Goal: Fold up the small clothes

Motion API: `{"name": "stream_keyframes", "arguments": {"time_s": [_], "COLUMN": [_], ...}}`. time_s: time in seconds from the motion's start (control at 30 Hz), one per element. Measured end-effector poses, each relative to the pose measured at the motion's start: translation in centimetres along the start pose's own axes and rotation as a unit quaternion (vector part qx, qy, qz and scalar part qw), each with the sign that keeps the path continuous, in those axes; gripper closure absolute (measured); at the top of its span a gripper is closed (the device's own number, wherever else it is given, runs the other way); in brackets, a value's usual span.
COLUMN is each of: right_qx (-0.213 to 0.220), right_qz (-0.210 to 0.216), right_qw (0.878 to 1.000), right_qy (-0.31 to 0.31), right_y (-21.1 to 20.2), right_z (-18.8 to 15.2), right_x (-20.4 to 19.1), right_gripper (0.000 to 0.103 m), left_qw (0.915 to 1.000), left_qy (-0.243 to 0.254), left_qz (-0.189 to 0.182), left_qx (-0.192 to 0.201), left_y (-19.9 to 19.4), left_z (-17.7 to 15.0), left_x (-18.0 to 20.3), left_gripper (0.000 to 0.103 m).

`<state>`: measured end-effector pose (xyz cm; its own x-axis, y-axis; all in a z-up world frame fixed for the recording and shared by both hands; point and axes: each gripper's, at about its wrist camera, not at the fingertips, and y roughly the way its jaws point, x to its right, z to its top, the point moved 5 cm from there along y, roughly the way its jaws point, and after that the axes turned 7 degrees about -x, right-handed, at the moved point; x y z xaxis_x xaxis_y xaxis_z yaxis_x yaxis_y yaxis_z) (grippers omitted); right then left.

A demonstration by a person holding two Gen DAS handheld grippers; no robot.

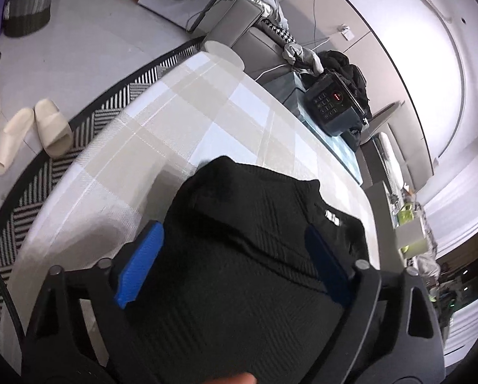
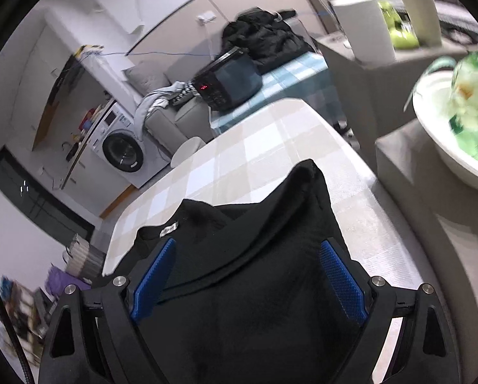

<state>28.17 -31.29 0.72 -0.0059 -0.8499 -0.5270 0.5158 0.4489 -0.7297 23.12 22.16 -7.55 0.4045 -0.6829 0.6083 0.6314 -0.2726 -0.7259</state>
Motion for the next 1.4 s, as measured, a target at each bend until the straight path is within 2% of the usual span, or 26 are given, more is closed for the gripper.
{"name": "stream_keyframes", "arguments": {"time_s": [0.1,0.2,0.33,0.57,0.8,0.87,0.97,1.07,1.27,1.4], "right_qx": [-0.008,-0.012,-0.018,-0.023,-0.023,-0.021,-0.022,-0.028,-0.023,-0.015], "right_qz": [-0.016,-0.02,-0.023,-0.019,-0.017,-0.009,-0.002,-0.004,-0.03,-0.008], "right_qw": [1.0,0.999,0.999,0.999,0.999,0.999,0.998,0.998,0.997,0.998], "right_qy": [0.022,0.028,0.026,0.021,0.031,0.039,0.051,0.058,0.06,0.06], "right_y": [0.8,1.1,1.4,2.0,2.7,2.8,3.3,4.1,4.4,3.3], "right_z": [0.6,0.8,0.9,0.8,1.1,1.5,1.9,2.3,2.4,2.4], "right_x": [1.2,1.7,1.9,1.6,2.1,2.2,2.4,2.6,2.7,2.4], "right_gripper": [0.012,0.012,0.012,0.012,0.012,0.012,0.012,0.015,0.023,0.023], "left_qw": [0.9997,0.9997,0.9989,0.9976,0.9971,0.9972,0.9968,0.9966,0.9966,0.9964], "left_qy": [-0.015,0.0,0.009,-0.02,-0.04,-0.045,-0.044,-0.037,-0.049,-0.056], "left_qz": [-0.017,-0.019,-0.044,-0.046,-0.044,-0.05,-0.062,-0.067,-0.046,-0.041], "left_qx": [-0.012,-0.012,-0.011,-0.047,-0.049,-0.034,-0.025,-0.03,-0.048,-0.049], "left_y": [0.4,0.3,0.0,1.9,3.9,3.6,3.2,3.5,5.7,6.7], "left_z": [0.6,0.8,1.0,0.8,1.8,2.1,2.4,2.9,3.9,4.4], "left_x": [-0.3,0.0,0.6,-0.1,-0.4,-0.3,0.2,0.6,0.0,-0.3], "left_gripper": [0.026,0.031,0.031,0.031,0.031,0.038,0.042,0.048,0.06,0.066]}}
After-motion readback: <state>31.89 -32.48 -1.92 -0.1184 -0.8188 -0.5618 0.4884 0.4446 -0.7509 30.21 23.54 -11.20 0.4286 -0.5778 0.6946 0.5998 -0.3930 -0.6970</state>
